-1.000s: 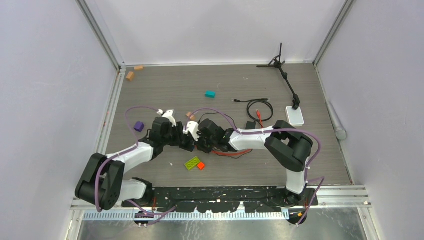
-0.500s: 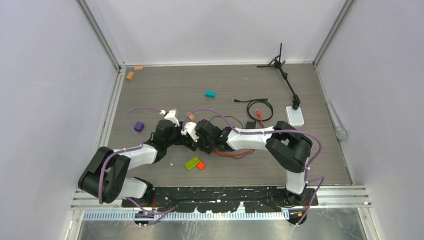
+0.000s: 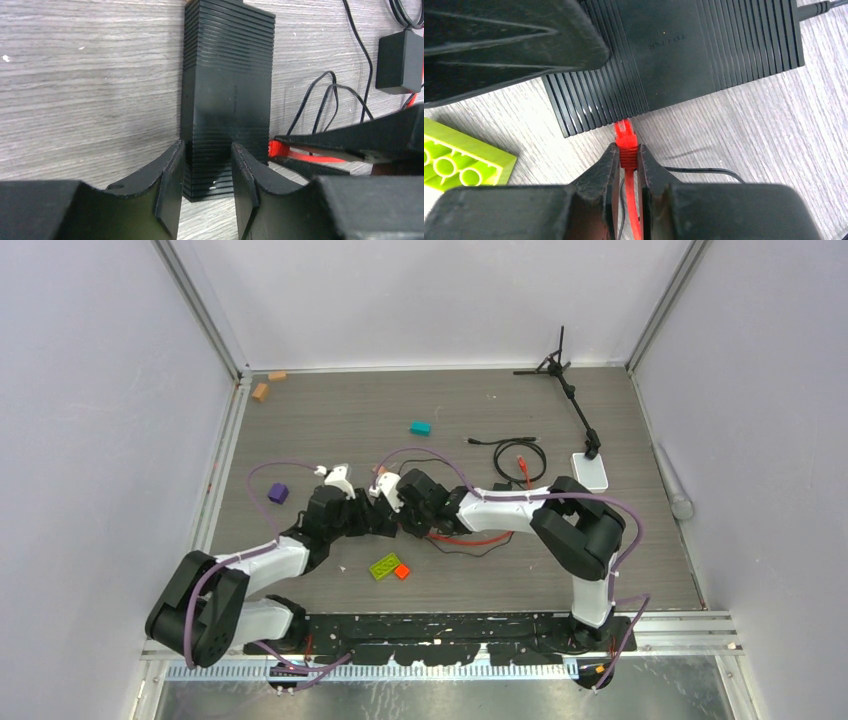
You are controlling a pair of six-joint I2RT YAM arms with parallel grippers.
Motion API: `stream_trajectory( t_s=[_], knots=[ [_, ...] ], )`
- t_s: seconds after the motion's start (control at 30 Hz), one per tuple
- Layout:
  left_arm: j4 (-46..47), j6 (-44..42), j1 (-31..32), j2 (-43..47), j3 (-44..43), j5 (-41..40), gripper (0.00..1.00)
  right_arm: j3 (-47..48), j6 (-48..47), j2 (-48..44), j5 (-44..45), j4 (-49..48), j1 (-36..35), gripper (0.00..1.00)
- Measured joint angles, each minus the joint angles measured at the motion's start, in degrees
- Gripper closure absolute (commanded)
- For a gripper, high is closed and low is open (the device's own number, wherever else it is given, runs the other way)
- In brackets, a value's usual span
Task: Insert the plug into the switch port
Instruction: Insert the connector into the switch port.
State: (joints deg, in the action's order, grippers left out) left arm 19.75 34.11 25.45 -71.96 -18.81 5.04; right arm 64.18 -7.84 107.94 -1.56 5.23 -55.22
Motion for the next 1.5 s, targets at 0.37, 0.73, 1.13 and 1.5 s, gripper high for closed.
stream_trajectory(
  t_s=[0.37,0.73,1.13,1.5],
  knots=[
    [-2.9,-1.0,0.4,0.3,-1.1,-0.3,0.59,1.0,-2.7,0.3,0.6,1.0,-1.8,0.99],
    [-4.2,-3.1,0.4,-1.0,-3.0,-0.4,0.59,2.1,-4.2,0.5,3.4,3.8,-5.2,0.99],
    [-25.6,-1.5,1.1,15.1,-3.8,-7.5,0.30,0.9,-4.6,-1.0,-1.2,-0.9,-4.3,0.61],
    [-29.6,-5.1,2.0,20.8,-7.2,-10.1,0.29,-6.0,7.6,-13.0,1.1,-4.8,4.7,0.58]
  ],
)
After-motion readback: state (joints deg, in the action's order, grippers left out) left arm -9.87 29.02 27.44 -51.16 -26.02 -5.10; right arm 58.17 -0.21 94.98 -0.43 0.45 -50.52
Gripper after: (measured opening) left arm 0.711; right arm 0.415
